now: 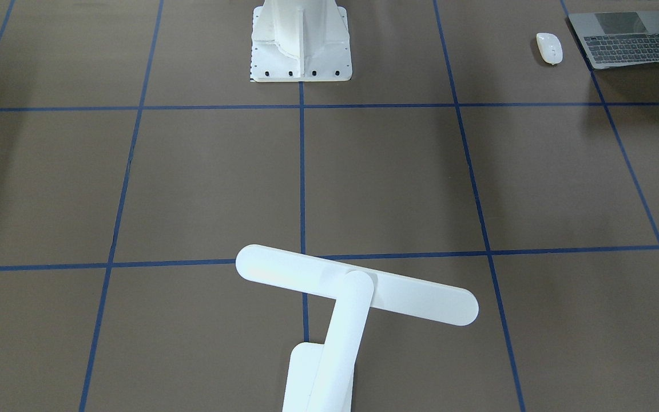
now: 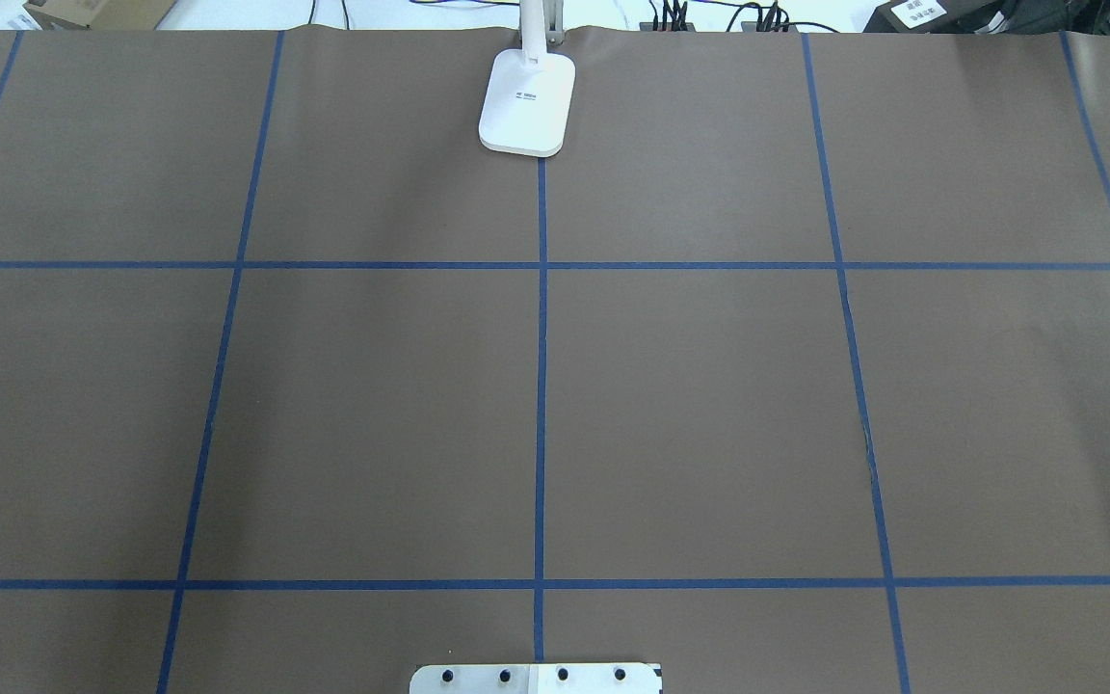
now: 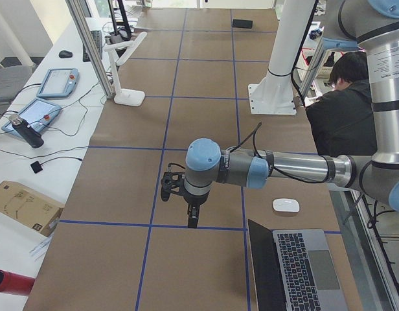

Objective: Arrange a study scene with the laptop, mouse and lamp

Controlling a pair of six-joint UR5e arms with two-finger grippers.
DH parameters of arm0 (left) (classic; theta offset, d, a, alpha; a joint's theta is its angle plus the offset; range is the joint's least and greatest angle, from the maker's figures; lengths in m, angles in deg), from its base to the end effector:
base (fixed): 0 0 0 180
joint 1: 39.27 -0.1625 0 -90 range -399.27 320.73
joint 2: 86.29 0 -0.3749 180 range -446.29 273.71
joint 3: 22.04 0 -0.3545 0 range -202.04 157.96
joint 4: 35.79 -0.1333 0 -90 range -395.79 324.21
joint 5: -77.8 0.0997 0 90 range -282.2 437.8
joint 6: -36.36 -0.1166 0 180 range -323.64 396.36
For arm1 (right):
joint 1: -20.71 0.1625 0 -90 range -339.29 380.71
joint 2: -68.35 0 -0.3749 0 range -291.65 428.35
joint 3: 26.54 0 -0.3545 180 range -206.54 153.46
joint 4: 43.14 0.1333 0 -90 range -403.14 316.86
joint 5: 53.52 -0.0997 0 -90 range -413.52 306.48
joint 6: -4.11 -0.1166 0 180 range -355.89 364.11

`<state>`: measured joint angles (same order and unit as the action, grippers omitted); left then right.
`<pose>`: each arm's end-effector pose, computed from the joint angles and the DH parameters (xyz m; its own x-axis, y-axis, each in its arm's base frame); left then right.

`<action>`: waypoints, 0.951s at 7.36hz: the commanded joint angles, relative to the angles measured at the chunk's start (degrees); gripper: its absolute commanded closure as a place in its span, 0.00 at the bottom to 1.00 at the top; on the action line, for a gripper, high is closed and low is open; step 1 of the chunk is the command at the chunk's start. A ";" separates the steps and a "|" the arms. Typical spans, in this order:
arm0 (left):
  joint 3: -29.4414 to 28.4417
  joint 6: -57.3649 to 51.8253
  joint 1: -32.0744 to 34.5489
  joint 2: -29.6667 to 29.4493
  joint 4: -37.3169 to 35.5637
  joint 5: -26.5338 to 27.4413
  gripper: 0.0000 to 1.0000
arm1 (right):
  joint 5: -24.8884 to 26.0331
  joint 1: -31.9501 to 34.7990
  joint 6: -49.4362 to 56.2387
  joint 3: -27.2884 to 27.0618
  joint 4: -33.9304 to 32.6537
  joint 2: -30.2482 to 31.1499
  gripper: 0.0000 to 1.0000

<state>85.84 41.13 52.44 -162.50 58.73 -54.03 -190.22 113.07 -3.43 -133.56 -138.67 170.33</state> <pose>-0.0667 -0.3740 0.5723 0.7427 -0.0049 -0.6696 0.0916 0.9913 0.0944 0.0638 -0.3720 0.5789 0.6737 0.1653 0.7203 -0.1307 0.9860 -0.1040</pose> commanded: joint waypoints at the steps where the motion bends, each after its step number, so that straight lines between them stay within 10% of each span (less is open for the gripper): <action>1: -0.47 0.24 0.14 0.35 -1.35 -1.49 0.01 | 0.47 -0.07 -0.20 -0.99 -0.35 -2.73 0.01; 7: -1.44 3.54 17.60 1.23 -27.42 5.16 0.01 | -0.05 -0.16 -0.64 0.85 3.34 -2.75 0.01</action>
<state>84.35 42.25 65.86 -162.05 37.37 -52.00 -190.12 112.94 -3.57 -132.75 -135.76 167.80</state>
